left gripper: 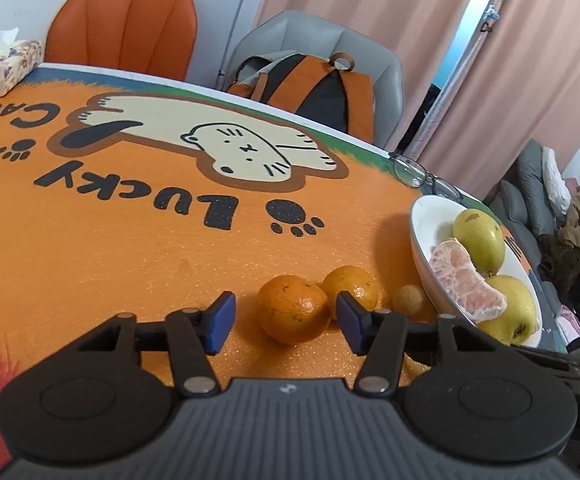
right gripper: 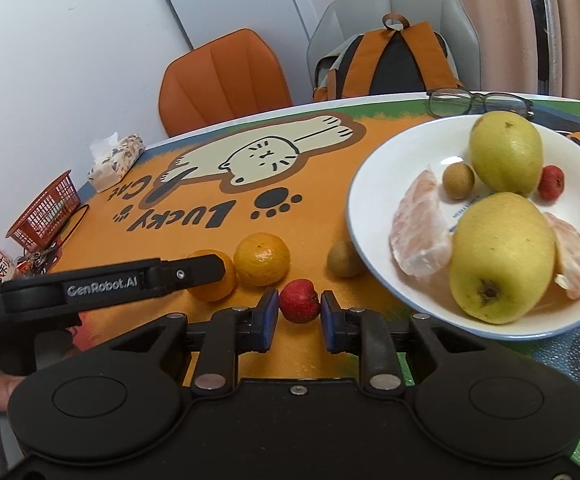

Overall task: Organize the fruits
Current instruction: 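Grasp the red berry with the right tool while the left tool grasps the tangerine, then carry the red berry into the bowl with the right tool while the left tool places the tangerine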

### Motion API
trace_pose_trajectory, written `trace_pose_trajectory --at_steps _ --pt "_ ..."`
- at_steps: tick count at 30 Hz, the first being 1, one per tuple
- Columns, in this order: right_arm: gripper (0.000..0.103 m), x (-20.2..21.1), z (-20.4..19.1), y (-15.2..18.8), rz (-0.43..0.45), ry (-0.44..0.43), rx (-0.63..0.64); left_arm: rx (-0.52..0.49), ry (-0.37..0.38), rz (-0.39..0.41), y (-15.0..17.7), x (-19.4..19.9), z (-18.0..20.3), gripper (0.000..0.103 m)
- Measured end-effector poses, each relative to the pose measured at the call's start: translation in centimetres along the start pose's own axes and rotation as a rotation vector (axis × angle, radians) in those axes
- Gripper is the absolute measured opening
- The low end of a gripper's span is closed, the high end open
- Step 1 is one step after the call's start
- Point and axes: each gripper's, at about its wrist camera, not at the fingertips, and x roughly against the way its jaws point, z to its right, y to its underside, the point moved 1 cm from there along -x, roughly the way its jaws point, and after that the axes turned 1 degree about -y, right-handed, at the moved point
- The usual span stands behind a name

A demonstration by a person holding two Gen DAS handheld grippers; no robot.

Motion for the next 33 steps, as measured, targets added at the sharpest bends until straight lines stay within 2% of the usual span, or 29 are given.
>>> trace_pose_trajectory --at_steps 2,5,6,17,33 --pt "0.024 0.1 0.1 0.1 0.0 0.001 -0.003 0.001 0.002 -0.005 0.0 -0.2 0.1 0.051" --pt "0.024 0.1 0.1 0.2 0.002 -0.001 -0.006 -0.003 0.007 0.001 0.2 -0.3 0.3 0.041" --pt "0.024 0.2 0.1 0.2 0.003 -0.002 -0.007 0.005 0.007 0.002 0.2 -0.3 0.2 0.041" --pt "0.024 1.6 -0.3 0.0 0.032 -0.013 -0.004 0.003 -0.006 0.02 0.5 1.8 0.4 0.04" --pt "0.024 4.6 -1.1 -0.9 0.106 -0.025 0.006 -0.013 0.004 0.097 0.0 6.2 1.6 0.04"
